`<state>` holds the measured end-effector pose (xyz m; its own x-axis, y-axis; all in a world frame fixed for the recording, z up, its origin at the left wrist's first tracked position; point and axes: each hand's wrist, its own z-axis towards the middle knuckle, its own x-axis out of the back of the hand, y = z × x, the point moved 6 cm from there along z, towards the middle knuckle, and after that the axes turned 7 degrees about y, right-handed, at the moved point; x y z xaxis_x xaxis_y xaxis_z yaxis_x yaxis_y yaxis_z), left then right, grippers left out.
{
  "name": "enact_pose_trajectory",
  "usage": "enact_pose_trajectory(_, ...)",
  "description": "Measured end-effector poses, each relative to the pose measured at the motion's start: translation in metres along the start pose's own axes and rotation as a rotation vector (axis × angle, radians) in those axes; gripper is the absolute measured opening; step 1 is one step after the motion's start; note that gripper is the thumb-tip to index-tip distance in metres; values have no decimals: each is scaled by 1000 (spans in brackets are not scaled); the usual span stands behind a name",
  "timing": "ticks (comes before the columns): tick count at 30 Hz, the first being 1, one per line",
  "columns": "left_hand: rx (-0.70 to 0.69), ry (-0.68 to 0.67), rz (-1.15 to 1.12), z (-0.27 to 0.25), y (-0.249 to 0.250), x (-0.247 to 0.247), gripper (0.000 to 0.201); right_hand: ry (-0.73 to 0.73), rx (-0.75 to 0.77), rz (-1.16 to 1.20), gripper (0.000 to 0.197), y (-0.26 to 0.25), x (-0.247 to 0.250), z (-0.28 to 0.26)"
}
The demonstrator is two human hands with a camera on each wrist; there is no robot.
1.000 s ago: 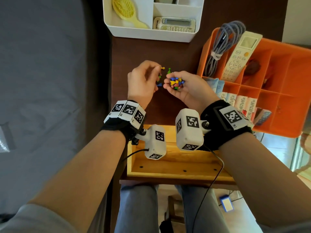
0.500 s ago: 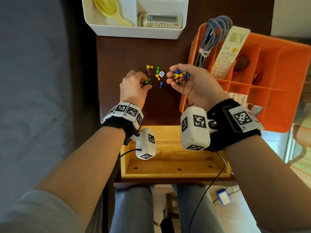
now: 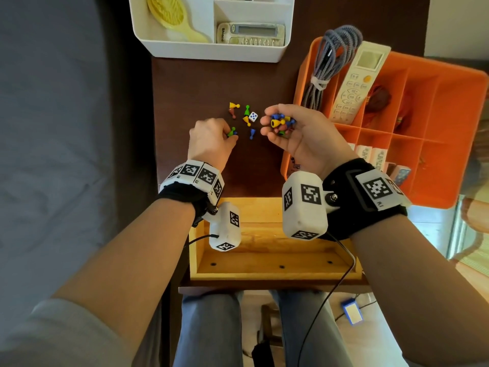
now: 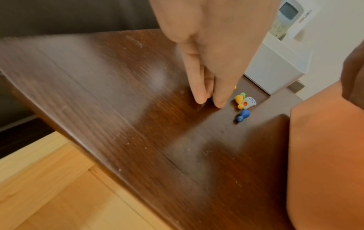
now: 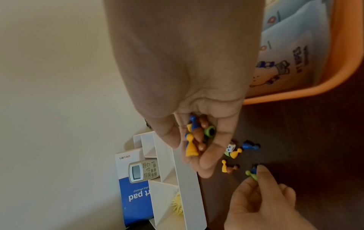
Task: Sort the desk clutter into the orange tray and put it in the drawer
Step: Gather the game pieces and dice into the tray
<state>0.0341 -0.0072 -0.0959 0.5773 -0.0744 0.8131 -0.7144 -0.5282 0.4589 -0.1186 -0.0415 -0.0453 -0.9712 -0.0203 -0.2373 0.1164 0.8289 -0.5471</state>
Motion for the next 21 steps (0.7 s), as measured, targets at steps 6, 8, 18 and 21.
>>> enact_pose_trajectory(6,69,-80,-12,-3,-6,-9,23,-14,0,-11,23,2,1,-2)
enact_pose_trajectory(8,145,-61,-192,-6,-10,-9,14,-14,-5,-12,23,3,1,-2)
enact_pose_trajectory(18,-24,63,-738,-15,25,37,6,61,-50,69,23,8,-3,-1)
enact_pose_trajectory(21,-178,17,-678,-18,45,45,6,67,-94,130,19,11,-7,-1)
